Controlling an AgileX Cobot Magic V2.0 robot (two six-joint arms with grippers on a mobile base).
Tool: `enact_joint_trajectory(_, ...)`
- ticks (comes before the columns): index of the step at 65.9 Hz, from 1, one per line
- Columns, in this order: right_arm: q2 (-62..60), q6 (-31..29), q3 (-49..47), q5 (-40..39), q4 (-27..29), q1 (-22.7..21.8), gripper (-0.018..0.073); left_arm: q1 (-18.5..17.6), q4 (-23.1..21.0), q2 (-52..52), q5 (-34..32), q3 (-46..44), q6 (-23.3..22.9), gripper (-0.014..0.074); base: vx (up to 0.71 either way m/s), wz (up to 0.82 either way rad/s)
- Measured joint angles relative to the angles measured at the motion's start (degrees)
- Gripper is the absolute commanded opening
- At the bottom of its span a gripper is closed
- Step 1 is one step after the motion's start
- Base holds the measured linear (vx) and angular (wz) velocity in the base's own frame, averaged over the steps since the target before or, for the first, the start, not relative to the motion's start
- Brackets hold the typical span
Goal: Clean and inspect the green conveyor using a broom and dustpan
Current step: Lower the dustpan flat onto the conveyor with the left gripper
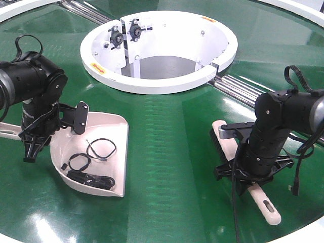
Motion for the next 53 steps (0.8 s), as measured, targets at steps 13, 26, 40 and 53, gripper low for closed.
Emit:
enact_joint_trajectory(13, 0.00, 0.34, 0.00, 0.00, 0.00, 0.00, 0.0009, 0.00, -0.12, 0.00, -0.98, 0.00, -5.18, 0.0034, 0.00, 0.00)
enact_joint_trajectory(26, 0.00, 1.10, 0.00, 0.06, -0.25, 0.00, 0.0040, 0.00, -1.62, 0.00, -1.10, 0.00, -6.98, 0.0176, 0.00, 0.00)
enact_joint_trajectory(40, 0.00, 1.24, 0.00, 1.41, -1.46, 0.00, 0.0150, 0.00, -5.33, 0.00, -0.63, 0.00, -7.81, 0.0423, 0.00, 0.00)
enact_joint_trajectory(53, 0.00, 1.44, 0.12, 2.62, -2.40, 0.00, 0.0305, 0.00, -8.38, 0.00, 0.01, 0.00, -7.92, 0.0555, 0.00, 0.00)
